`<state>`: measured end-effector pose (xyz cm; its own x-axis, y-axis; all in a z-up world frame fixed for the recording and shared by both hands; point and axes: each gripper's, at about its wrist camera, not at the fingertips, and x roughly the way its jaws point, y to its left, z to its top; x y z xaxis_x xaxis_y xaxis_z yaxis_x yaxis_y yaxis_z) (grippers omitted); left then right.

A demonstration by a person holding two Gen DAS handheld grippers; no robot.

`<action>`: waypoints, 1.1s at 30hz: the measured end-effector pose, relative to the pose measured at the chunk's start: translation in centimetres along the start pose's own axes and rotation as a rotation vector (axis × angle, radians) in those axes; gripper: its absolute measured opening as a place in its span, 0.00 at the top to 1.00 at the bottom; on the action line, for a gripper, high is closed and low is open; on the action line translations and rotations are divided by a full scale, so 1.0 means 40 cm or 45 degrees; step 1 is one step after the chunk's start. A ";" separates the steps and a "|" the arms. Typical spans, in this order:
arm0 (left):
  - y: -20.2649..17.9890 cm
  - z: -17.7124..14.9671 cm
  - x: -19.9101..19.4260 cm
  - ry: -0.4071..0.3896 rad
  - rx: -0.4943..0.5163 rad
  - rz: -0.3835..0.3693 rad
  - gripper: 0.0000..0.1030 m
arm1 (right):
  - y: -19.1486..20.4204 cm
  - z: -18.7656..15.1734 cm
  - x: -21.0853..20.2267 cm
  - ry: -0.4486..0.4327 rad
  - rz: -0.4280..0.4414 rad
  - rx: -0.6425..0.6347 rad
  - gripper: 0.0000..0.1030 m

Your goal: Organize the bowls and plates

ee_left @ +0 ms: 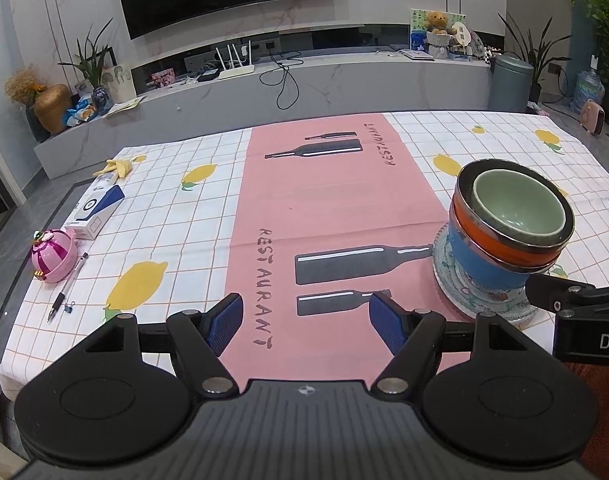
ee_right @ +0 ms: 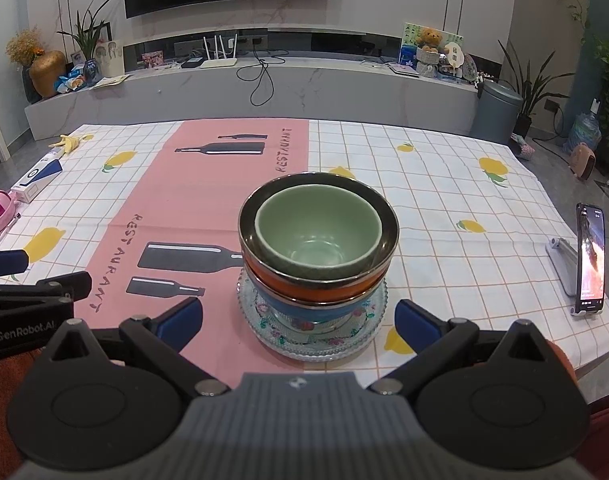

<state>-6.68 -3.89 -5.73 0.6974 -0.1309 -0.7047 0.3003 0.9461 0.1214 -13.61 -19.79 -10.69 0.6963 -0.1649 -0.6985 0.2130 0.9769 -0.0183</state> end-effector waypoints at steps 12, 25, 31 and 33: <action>0.001 0.001 0.000 0.003 -0.003 0.001 0.18 | 0.006 0.004 0.004 0.006 -0.006 -0.007 0.03; 0.003 0.002 -0.001 0.000 -0.008 0.002 0.18 | 0.007 0.003 0.006 0.009 -0.005 -0.011 0.03; 0.004 0.002 -0.001 -0.002 -0.009 0.003 0.18 | 0.010 0.003 0.007 0.011 -0.005 -0.012 0.03; 0.005 0.002 -0.002 -0.003 -0.010 0.004 0.18 | 0.010 0.003 0.008 0.012 -0.005 -0.013 0.03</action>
<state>-6.63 -3.73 -5.59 0.6999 -0.1283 -0.7026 0.2926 0.9489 0.1182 -13.24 -19.46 -10.84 0.6890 -0.1673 -0.7052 0.2083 0.9777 -0.0285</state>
